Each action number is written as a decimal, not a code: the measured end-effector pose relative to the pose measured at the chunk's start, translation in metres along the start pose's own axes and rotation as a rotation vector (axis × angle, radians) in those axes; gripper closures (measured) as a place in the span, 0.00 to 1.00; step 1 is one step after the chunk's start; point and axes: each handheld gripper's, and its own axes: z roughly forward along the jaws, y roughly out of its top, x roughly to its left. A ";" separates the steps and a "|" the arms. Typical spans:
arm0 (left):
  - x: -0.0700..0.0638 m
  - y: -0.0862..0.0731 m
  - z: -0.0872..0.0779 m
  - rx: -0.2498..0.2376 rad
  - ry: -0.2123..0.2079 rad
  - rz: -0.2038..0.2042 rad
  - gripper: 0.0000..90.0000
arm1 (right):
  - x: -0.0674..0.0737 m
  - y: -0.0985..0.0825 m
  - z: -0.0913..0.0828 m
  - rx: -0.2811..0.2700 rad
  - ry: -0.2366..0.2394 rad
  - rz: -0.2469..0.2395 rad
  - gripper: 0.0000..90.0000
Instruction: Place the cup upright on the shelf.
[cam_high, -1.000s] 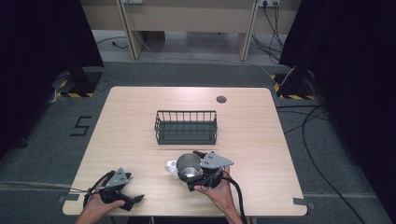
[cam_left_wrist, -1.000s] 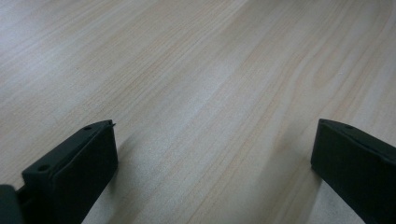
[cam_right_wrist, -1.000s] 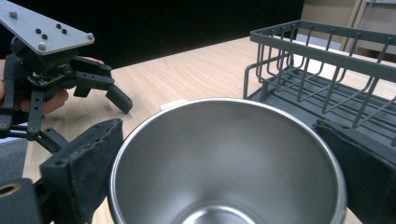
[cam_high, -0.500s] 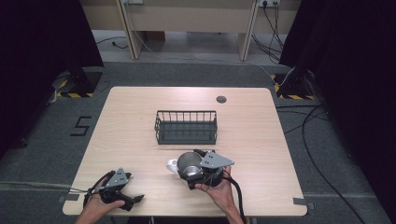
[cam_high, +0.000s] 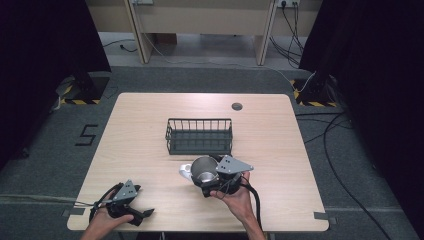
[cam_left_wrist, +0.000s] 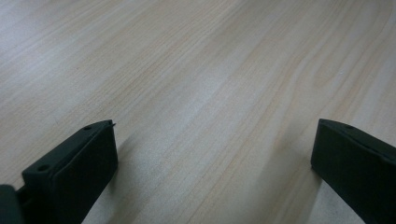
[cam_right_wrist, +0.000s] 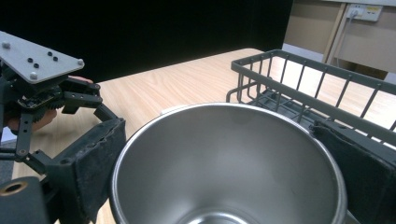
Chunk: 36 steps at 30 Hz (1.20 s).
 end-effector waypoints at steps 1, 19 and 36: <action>0.000 0.000 0.000 0.000 0.000 -0.001 0.00 | 0.000 0.001 0.000 0.001 -0.001 0.000 0.07; 0.000 0.000 0.000 0.000 0.000 -0.001 0.00 | -0.007 0.032 0.001 -0.009 0.003 0.007 0.07; 0.000 0.000 0.000 -0.002 0.000 -0.002 0.00 | -0.019 0.071 0.000 -0.030 -0.014 -0.007 0.07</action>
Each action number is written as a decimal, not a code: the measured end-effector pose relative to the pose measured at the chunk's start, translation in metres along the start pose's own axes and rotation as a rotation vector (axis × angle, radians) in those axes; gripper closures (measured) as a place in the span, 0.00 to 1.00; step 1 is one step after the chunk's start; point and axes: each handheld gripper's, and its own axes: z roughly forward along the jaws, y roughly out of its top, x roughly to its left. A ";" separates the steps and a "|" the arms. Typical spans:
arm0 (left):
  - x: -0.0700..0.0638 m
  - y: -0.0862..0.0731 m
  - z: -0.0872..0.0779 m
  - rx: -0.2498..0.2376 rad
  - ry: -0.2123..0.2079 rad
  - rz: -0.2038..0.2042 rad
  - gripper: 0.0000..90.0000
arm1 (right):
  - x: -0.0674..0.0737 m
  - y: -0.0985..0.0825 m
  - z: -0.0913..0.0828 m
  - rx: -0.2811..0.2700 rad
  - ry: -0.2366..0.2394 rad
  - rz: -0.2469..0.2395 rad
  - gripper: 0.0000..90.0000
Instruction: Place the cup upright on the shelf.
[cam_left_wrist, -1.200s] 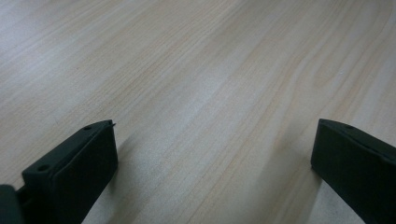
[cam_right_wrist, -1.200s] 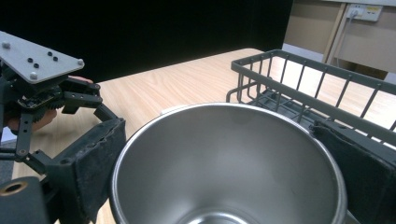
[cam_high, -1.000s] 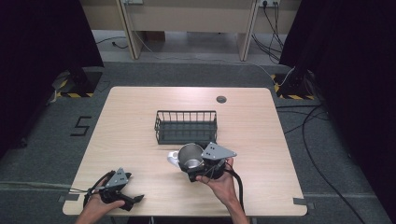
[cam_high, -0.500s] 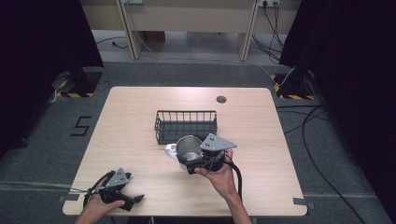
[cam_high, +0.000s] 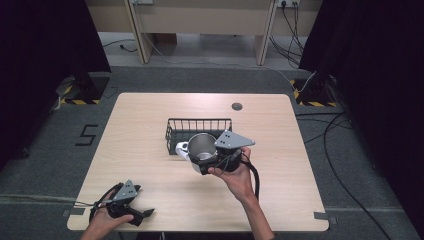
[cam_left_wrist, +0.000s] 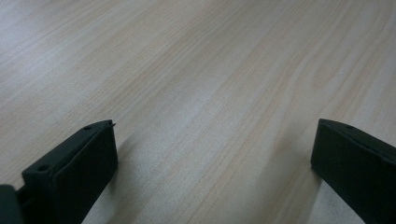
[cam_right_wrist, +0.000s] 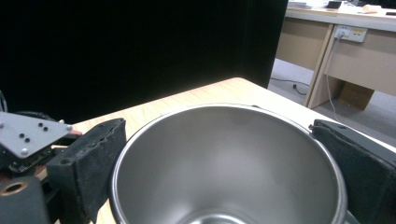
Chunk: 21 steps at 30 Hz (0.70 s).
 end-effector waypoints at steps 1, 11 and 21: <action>0.000 0.000 0.000 0.000 0.000 0.000 0.00 | -0.001 0.002 0.001 0.000 -0.001 -0.002 0.07; 0.000 0.000 0.000 -0.002 -0.001 -0.003 0.00 | -0.013 0.015 0.007 -0.004 -0.011 0.016 0.07; 0.000 0.000 0.000 0.000 -0.001 -0.001 0.00 | -0.027 0.032 0.016 -0.011 -0.029 0.021 0.07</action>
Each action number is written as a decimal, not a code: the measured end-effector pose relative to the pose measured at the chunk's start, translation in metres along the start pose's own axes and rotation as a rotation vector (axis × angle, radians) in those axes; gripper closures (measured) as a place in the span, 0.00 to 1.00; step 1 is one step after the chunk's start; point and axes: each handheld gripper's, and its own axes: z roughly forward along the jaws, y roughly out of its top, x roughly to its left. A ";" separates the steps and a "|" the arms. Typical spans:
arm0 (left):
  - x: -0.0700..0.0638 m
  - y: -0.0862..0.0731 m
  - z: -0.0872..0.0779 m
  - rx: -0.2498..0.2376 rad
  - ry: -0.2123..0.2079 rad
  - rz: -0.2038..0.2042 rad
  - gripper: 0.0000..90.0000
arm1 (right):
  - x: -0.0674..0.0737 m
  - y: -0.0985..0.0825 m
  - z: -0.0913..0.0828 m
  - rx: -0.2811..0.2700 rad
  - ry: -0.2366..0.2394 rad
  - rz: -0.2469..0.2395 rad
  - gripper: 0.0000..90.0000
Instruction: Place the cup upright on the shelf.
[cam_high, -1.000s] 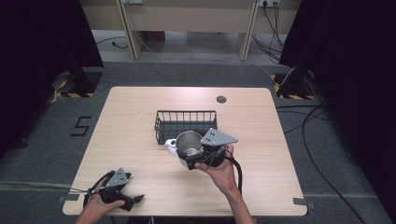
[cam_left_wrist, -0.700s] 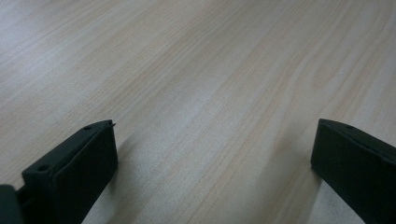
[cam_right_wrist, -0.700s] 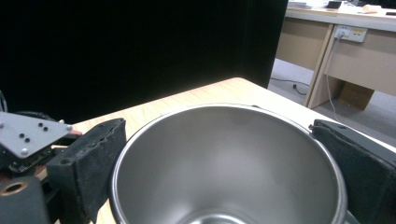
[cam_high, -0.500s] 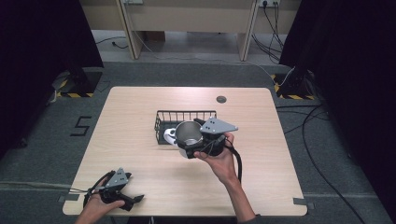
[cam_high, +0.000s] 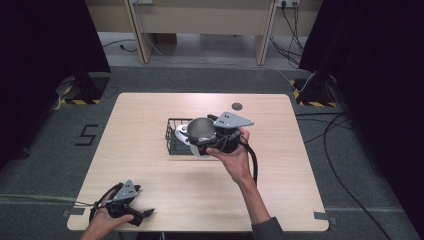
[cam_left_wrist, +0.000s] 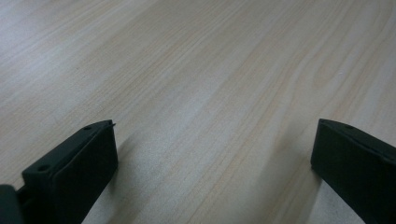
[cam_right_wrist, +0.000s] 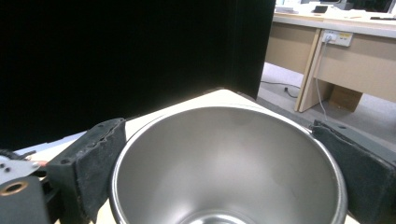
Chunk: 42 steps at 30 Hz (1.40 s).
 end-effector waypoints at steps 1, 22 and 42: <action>0.000 0.000 0.000 0.000 0.000 0.000 0.00 | -0.001 0.001 0.001 0.000 -0.003 -0.001 0.07; 0.000 0.000 0.000 0.001 -0.001 0.000 0.00 | -0.045 0.009 0.036 0.016 -0.043 0.021 0.07; 0.000 0.000 0.000 -0.001 -0.002 0.001 0.00 | -0.071 -0.004 0.064 0.047 -0.053 0.031 0.07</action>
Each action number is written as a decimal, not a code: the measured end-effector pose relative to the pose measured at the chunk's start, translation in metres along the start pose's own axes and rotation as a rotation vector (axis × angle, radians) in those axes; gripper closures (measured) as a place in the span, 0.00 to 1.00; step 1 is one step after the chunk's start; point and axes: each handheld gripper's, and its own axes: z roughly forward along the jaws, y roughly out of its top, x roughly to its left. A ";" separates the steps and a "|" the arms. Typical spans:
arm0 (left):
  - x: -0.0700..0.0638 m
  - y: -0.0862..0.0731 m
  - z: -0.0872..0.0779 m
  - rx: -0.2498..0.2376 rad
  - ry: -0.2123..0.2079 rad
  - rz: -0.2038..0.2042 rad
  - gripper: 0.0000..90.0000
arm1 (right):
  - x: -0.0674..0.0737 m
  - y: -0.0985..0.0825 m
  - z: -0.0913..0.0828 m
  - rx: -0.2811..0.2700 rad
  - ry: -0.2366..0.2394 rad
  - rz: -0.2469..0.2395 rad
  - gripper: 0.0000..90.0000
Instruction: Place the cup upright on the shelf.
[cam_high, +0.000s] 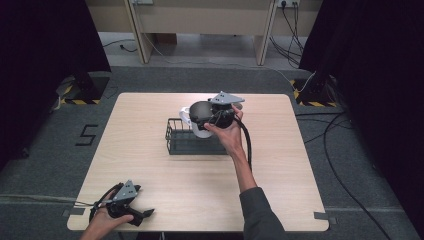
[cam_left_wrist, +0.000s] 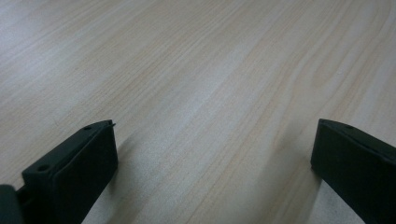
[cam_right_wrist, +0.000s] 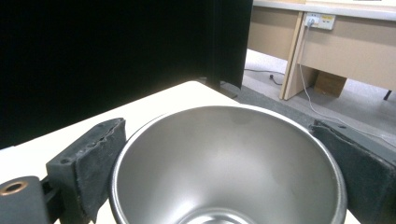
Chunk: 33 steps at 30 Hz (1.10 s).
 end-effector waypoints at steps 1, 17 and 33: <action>0.000 0.000 0.000 0.000 0.000 0.000 0.00 | -0.001 -0.001 0.001 0.003 -0.003 -0.001 0.07; 0.000 0.000 0.000 0.002 -0.003 0.002 0.00 | -0.006 -0.011 0.009 0.028 -0.011 0.012 0.07; 0.000 0.000 0.000 0.001 -0.002 0.000 0.00 | -0.009 -0.032 0.014 0.089 -0.014 0.045 0.06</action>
